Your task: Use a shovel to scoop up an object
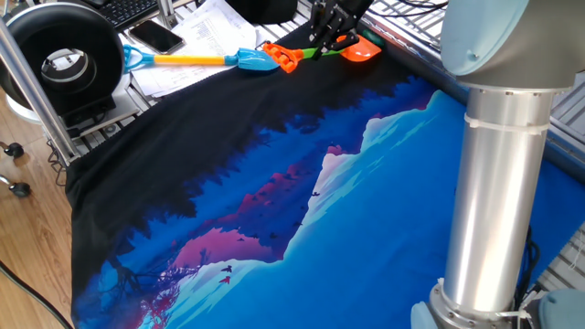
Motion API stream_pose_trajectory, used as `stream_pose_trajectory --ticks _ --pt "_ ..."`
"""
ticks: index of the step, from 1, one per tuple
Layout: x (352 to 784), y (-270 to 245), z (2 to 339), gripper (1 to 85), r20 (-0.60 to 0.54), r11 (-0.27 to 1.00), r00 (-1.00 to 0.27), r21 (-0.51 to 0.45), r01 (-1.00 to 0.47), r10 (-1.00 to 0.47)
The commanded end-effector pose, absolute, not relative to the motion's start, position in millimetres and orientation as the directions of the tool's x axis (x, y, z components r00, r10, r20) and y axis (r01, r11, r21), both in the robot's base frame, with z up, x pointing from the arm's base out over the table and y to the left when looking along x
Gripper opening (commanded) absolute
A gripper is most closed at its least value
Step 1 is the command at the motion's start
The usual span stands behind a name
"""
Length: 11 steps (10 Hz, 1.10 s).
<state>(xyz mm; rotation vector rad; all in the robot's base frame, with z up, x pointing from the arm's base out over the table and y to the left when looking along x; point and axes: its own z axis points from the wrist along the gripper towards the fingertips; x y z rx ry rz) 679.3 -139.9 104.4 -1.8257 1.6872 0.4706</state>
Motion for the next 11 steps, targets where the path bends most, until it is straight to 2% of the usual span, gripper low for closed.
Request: stream_pose_trajectory --ticks 1,11 --pt "683.4 -136.6 112.6 12.3 -0.654 0.002 0.138 -0.209 -0.978 -0.743" --pt "680.3 -150.4 100.3 12.3 -0.653 -0.003 0.147 -0.216 -0.976 -0.743"
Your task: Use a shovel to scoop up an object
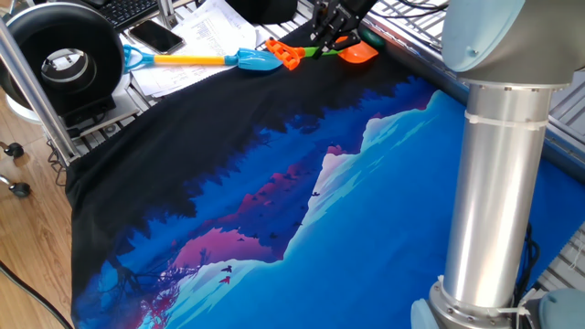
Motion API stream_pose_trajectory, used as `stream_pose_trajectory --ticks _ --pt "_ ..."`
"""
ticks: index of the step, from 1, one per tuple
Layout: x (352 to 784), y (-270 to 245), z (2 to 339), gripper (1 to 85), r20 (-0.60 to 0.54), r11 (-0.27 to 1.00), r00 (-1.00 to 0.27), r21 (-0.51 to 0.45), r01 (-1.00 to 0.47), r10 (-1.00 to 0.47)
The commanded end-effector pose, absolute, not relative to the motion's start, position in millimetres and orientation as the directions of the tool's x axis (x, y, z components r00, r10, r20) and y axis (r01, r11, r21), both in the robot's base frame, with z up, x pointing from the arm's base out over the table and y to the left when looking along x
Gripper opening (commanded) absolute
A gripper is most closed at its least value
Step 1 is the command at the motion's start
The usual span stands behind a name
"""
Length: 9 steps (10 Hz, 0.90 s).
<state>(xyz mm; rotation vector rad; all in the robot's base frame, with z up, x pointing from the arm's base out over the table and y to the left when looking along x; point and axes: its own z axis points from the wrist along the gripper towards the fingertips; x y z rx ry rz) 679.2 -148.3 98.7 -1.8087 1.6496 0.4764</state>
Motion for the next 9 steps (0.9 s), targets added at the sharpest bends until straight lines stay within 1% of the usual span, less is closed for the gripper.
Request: stream_pose_trajectory --ticks 1,9 --pt "680.5 -150.9 100.1 12.3 -0.654 -0.001 0.145 -0.216 -0.976 -0.743" --pt "678.6 -163.9 95.5 12.3 -0.642 -0.006 0.156 -0.228 -0.974 -0.751"
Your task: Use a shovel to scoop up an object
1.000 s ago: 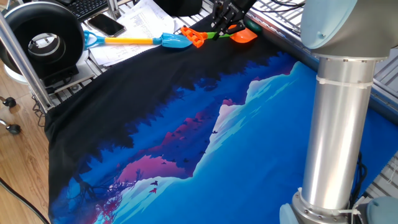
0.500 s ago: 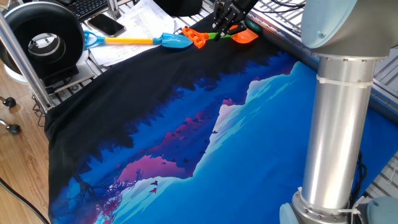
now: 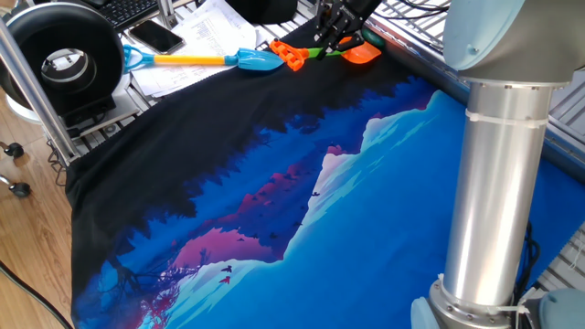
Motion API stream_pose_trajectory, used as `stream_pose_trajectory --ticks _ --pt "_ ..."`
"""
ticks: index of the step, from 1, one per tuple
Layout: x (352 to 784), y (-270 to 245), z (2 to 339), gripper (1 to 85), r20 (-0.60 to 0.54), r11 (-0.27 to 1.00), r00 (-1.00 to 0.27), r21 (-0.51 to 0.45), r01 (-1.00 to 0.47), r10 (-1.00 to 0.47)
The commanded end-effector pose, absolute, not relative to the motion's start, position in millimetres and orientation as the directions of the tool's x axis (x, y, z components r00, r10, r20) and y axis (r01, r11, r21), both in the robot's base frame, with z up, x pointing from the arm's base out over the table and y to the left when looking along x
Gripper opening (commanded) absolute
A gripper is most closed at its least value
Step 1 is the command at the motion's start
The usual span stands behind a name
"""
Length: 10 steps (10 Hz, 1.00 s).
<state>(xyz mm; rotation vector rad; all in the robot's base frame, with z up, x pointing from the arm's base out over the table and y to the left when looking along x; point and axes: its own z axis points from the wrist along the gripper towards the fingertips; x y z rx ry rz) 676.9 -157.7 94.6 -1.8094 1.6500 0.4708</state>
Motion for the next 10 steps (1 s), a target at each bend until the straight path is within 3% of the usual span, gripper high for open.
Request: stream_pose_trajectory --ticks 1,10 --pt "678.1 -164.9 94.7 12.3 -0.643 -0.004 0.153 -0.226 -0.974 -0.751" --pt "674.6 -174.0 91.3 12.3 -0.634 -0.013 0.154 -0.222 -0.975 -0.758"
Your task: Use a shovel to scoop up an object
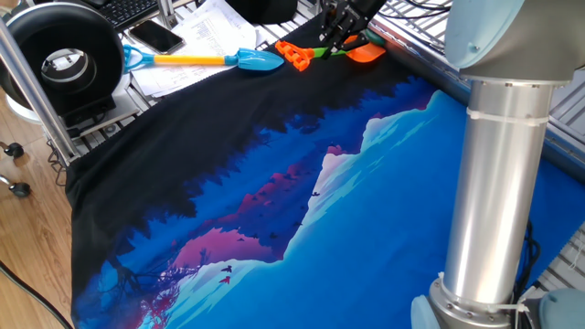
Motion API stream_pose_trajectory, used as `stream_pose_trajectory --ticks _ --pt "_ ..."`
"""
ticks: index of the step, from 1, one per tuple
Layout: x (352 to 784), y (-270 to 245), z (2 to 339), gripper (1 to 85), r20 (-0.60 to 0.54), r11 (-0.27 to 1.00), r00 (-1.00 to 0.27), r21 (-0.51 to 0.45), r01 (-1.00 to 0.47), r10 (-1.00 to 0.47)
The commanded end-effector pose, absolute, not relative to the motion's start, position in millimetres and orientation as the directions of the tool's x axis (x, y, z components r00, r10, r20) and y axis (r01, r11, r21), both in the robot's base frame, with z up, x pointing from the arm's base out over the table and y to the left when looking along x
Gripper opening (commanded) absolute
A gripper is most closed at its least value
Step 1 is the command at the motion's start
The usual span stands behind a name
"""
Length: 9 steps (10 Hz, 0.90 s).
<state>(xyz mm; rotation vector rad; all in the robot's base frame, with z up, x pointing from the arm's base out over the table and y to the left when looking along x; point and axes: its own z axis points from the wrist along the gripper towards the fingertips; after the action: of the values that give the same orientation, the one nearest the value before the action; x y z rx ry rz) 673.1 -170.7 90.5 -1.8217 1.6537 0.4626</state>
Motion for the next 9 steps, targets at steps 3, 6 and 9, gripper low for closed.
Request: stream_pose_trajectory --ticks 3,6,9 --pt "675.7 -177.6 87.0 12.0 -0.626 -0.013 0.154 -0.224 -0.975 -0.765" --pt "676.7 -176.9 82.4 12.0 -0.623 -0.018 0.157 -0.224 -0.974 -0.766" --pt "679.2 -172.5 78.2 12.0 -0.616 -0.005 0.147 -0.226 -0.974 -0.774"
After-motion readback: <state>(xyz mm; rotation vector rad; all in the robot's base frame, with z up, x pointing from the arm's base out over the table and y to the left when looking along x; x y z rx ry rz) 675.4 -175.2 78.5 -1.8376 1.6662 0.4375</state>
